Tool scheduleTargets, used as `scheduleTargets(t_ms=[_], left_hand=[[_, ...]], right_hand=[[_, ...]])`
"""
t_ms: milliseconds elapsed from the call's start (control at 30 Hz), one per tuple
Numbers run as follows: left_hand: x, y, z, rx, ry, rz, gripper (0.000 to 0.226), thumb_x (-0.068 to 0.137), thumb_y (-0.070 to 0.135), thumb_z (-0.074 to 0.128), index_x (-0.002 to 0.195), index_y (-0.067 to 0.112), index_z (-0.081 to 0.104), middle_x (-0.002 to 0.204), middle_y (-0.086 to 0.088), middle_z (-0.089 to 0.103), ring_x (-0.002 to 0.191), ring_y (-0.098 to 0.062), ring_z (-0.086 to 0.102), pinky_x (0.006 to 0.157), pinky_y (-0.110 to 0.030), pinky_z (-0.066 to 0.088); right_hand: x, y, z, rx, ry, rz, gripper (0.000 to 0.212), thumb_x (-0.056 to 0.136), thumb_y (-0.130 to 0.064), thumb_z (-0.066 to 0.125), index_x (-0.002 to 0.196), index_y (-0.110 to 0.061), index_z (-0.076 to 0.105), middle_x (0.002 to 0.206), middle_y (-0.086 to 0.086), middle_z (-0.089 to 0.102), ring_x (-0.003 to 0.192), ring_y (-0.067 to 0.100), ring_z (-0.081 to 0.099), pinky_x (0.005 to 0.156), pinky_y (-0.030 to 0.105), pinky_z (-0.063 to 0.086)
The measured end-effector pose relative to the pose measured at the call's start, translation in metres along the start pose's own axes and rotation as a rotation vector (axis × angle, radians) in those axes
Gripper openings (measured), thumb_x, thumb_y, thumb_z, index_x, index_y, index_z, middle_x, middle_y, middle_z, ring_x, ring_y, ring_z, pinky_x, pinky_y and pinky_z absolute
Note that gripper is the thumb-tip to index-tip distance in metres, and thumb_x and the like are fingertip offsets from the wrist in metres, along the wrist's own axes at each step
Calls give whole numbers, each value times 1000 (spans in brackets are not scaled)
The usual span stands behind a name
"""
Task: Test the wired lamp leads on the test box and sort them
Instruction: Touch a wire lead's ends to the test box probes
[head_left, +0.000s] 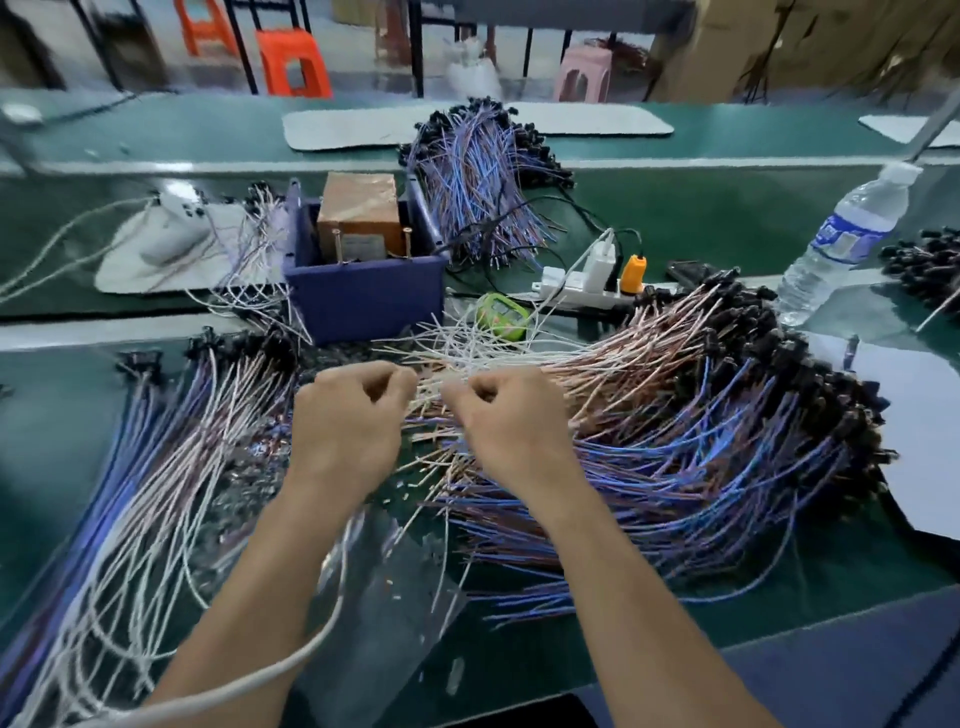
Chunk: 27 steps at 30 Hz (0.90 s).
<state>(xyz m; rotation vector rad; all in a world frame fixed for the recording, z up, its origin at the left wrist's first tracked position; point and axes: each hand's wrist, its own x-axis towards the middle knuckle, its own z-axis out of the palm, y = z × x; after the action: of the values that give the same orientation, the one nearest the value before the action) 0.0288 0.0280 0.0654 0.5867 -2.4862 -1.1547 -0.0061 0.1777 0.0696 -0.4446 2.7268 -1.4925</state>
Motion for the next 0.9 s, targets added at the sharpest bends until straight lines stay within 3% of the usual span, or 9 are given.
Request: scheduleTargets(t_ms=[100, 200, 267, 367, 433, 567, 700, 800, 900], left_hand=[[10, -24, -21, -73, -52, -23, 27, 87, 4, 71, 100, 25, 81, 85, 16, 77, 81, 5, 71, 86, -24, 59], [17, -57, -51, 28, 45, -102, 15, 80, 20, 83, 92, 29, 82, 70, 23, 72, 69, 9, 68, 72, -18, 55], [19, -82, -74, 120, 217, -167, 11, 79, 32, 84, 90, 31, 82, 71, 17, 74, 65, 1, 66, 66, -20, 50], [20, -116, -104, 151, 348, -269, 20, 81, 31, 84, 100, 28, 82, 87, 6, 79, 83, -14, 73, 85, -32, 58], [21, -133, -117, 240, 410, -361, 25, 83, 31, 81, 108, 30, 79, 97, 4, 80, 92, -22, 74, 88, -37, 59], [32, -149, -126, 411, 358, -511, 33, 88, 43, 71, 119, 31, 75, 109, 1, 78, 101, -28, 70, 86, -38, 56], [47, -152, -127, 437, 303, -545, 11, 88, 34, 71, 91, 27, 79, 91, -1, 77, 75, -25, 57, 67, -30, 46], [50, -151, -132, 467, 347, -589, 16, 88, 28, 65, 81, 30, 79, 66, 6, 63, 61, -21, 52, 59, -26, 40], [49, -153, -138, 382, 439, -612, 18, 88, 27, 64, 76, 30, 77, 64, 7, 62, 61, -23, 57, 59, -27, 43]], right_hand=[[14, -16, 42, 48, -21, 10, 45, 88, -34, 66, 56, -4, 57, 50, 10, 55, 46, 21, 46, 50, 38, 40], [26, -33, 85, 57, -137, 22, 39, 86, -35, 65, 66, -1, 62, 59, 16, 61, 58, 32, 55, 56, 40, 45], [34, -45, 109, 36, -226, 21, 28, 84, -29, 66, 67, -8, 68, 60, 7, 65, 56, 23, 57, 57, 36, 46], [46, -60, 138, 15, -319, 2, 15, 83, -22, 66, 70, -19, 74, 63, -8, 70, 57, 8, 61, 62, 30, 51], [53, -68, 154, -7, -372, -11, 16, 84, -18, 65, 73, -22, 76, 65, -10, 72, 58, 6, 62, 63, 27, 53], [62, -80, 178, -90, -478, -56, 17, 87, -18, 65, 78, -26, 77, 70, -13, 74, 60, 5, 66, 58, 22, 55], [56, -86, 192, -70, -506, -54, 18, 88, -18, 64, 82, -29, 77, 67, -14, 73, 57, 7, 67, 51, 20, 55], [46, -83, 193, -62, -515, -45, 19, 88, -18, 64, 82, -30, 77, 69, -15, 74, 54, 7, 66, 51, 24, 55], [44, -80, 188, 13, -504, 5, 23, 91, -14, 63, 80, -29, 77, 69, -12, 74, 57, 16, 68, 50, 33, 58]])
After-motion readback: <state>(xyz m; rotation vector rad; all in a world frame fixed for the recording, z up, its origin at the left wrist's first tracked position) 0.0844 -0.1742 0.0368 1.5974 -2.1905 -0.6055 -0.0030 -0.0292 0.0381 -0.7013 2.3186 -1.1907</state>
